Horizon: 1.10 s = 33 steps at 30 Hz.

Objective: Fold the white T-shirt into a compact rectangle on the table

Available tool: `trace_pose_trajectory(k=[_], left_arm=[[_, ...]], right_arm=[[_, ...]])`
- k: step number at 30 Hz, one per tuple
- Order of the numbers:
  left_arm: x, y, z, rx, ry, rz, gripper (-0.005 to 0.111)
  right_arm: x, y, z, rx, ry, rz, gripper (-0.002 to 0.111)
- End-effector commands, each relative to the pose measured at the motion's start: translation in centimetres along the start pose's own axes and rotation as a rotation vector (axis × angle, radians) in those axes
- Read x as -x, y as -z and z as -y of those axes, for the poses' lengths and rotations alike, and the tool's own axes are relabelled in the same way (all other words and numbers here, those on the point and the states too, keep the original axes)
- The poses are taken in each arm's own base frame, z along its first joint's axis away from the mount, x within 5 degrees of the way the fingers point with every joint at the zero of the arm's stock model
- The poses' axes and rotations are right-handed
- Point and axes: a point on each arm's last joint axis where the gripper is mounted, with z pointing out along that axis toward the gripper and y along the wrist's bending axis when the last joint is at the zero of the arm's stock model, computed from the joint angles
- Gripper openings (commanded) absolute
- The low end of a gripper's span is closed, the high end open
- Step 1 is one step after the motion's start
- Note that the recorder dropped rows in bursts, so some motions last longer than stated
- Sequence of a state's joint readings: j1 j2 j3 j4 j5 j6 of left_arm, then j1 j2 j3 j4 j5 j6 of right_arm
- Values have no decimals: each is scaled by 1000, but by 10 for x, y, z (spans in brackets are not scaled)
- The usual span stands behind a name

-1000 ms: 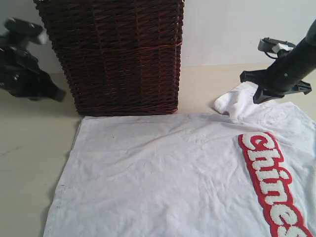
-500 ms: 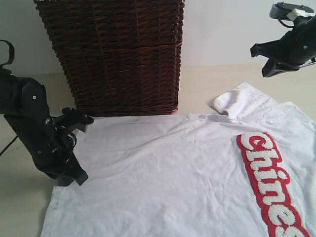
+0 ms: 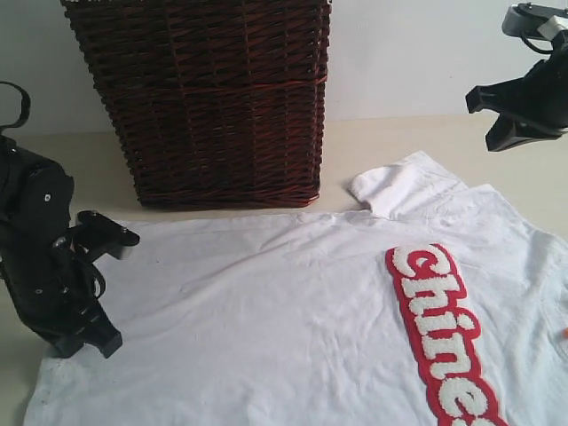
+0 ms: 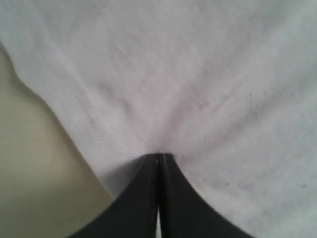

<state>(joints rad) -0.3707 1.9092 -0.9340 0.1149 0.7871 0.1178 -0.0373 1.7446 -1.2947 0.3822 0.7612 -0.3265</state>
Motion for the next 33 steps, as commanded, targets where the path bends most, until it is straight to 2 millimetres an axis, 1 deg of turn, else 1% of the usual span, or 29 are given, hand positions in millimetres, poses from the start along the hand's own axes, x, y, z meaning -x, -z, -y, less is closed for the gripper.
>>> trace_pose_trajectory(k=[1, 3, 6, 9, 13, 14, 20, 22, 25, 27, 30, 33], left_arm=[[-21, -18, -6, 60, 34, -188, 0], [-25, -20, -13, 88, 62, -205, 0], [-28, -20, -22, 85, 99, -213, 0], [-27, -14, -26, 88, 110, -166, 0], [-23, 5, -27, 99, 116, -44, 0], [-23, 13, -27, 98, 110, -9, 0], [-30, 48, -22, 62, 2, 102, 0], [-33, 56, -20, 52, -20, 123, 3], [-39, 64, -19, 53, -82, 116, 16], [-43, 68, -19, 54, -167, 97, 32], [-47, 67, -18, 56, -358, 53, 61], [-53, 61, -20, 90, -481, 11, 103]], right_arm=[[-8, 10, -1, -2, 5, 5, 0], [-12, 13, -2, -4, 7, 8, 0], [-14, 19, -4, -4, 10, 16, 0], [-15, 23, -5, 2, 13, 9, 0], [-16, 24, -6, 7, 34, -2, 0], [-16, 24, -6, 6, 37, -2, 0], [-16, 25, -7, 14, 34, 4, 0], [-15, 25, -8, 22, 26, 6, 0], [-15, 25, -10, 38, 12, 11, 0], [-15, 24, -12, 42, 16, 10, 0], [-14, 25, -14, 68, -4, 20, 0], [-12, 25, -16, 82, 7, 37, 0]])
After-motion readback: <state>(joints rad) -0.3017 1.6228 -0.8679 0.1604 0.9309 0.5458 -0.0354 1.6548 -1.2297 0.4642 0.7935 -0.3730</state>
